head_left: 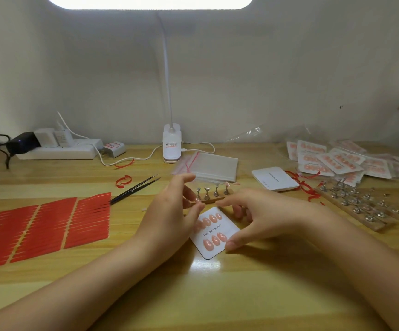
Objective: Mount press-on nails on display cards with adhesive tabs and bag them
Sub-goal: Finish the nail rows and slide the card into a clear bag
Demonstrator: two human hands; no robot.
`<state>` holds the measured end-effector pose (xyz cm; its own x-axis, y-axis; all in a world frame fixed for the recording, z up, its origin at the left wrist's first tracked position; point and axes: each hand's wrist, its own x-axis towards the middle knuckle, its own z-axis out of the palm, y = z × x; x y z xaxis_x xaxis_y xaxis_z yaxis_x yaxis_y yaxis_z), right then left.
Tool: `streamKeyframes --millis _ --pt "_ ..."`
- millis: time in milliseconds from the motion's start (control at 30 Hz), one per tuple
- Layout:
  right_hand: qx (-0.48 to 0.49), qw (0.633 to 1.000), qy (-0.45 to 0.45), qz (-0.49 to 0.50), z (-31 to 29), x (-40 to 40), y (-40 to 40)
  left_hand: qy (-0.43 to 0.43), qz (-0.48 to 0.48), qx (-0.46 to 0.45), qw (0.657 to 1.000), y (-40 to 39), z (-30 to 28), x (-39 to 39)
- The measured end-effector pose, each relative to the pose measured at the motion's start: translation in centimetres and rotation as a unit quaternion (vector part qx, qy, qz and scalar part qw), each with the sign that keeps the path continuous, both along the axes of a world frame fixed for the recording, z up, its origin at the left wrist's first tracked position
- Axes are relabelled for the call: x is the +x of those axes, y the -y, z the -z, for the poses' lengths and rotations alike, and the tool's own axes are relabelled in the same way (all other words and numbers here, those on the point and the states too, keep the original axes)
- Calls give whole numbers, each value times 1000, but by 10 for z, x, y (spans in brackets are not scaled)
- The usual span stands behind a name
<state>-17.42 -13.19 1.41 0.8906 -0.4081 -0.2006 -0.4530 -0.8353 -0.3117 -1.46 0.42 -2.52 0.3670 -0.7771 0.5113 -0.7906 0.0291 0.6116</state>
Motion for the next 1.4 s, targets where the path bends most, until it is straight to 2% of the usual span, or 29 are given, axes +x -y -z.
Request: streamKeyframes --millis 133,333,467,667,733,800,833,900,967,1033,1133,1200,1267,1400 --pt "-17 1000 20 -13 3 3 -5 -68 25 21 997 1 1 -6" --pt "40 995 82 28 12 3 -5 -172 49 -7 984 1 -5 -2" --pt "92 983 151 45 20 6 -8 -167 51 -20 984 -1 -6 -3" --pt "25 969 240 47 24 8 -19 -172 76 -60 980 -2 -11 0" --pt "32 959 276 50 25 10 -23 -164 87 -77 980 -3 -14 1" --pt "114 936 327 68 23 11 -28 -159 102 -107 976 -4 -17 5" --pt "196 912 351 81 20 12 -31 -161 110 -125 973 -4 -19 7" --pt "374 842 379 82 13 13 -35 -161 122 -155 967 -5 -24 12" --pt "462 793 390 74 4 16 -38 -140 125 -169 968 -5 -29 15" --pt "495 762 404 104 -2 18 -41 -120 124 -177 969 -5 -32 16" --pt "456 772 416 152 -6 18 -43 -75 107 -201 971 -7 -38 14" --pt "431 775 433 163 -11 15 -44 -5 76 -227 971 -9 -42 13" --pt "422 768 452 167 -17 14 -45 65 40 -240 968 -10 -45 12" --pt "416 753 482 166 -27 11 -49 124 15 -244 962 -12 -49 9"
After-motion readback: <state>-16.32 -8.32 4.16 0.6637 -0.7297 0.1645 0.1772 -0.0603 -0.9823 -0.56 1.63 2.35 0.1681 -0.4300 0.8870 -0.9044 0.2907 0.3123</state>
